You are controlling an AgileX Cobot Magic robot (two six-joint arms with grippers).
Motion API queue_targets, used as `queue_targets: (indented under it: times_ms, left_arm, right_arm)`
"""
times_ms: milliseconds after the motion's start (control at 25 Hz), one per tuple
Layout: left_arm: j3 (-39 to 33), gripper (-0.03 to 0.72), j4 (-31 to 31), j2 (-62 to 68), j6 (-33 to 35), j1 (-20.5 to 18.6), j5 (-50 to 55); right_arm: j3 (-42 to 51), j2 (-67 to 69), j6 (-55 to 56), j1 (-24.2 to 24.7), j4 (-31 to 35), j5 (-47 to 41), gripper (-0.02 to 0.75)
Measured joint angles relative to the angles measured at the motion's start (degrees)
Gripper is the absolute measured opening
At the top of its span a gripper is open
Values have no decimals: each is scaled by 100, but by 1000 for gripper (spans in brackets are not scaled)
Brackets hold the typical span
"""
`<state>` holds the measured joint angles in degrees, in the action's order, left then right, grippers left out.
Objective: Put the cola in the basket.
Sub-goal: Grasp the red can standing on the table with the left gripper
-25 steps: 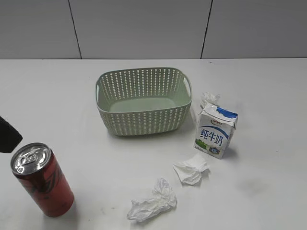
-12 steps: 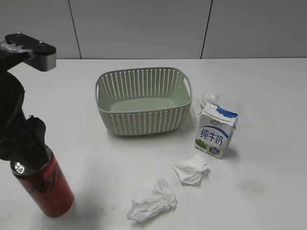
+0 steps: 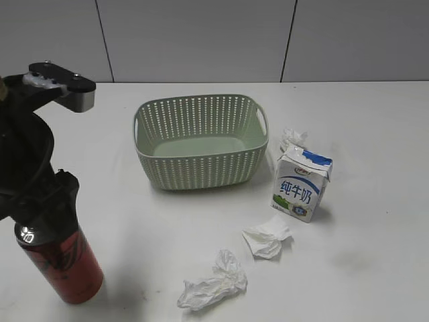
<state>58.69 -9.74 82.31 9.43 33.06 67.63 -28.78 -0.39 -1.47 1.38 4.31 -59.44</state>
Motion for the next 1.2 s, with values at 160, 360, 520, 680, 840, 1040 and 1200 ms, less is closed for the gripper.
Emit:
queue_targets:
  times_ms: [160,360,520,680,840,1040,1200]
  left_arm:
    - [-88,615,-19,5,0,0,-58]
    - [-412,620,-19,17,0,0,-385]
    - [-449,620,-19,68,0,0,-613]
    - [-455,620,-4,283,0,0,-591]
    - [-465,620,2,494,0,0,-591]
    - [-472,610,7,597,0,0,-540]
    - [-472,563,13,604,0,0,-529]
  right_arm:
    - [0,0,6,0,0,0,571]
    - [0,0,1,0,0,0,571]
    - [0,0,1,0,0,0,571]
    - [0,0,1,0,0,0,571]
    - [0,0,1,0,0,0,571]
    - [0,0,1,0,1,0,571]
    - [0,0,1,0,1,0,571]
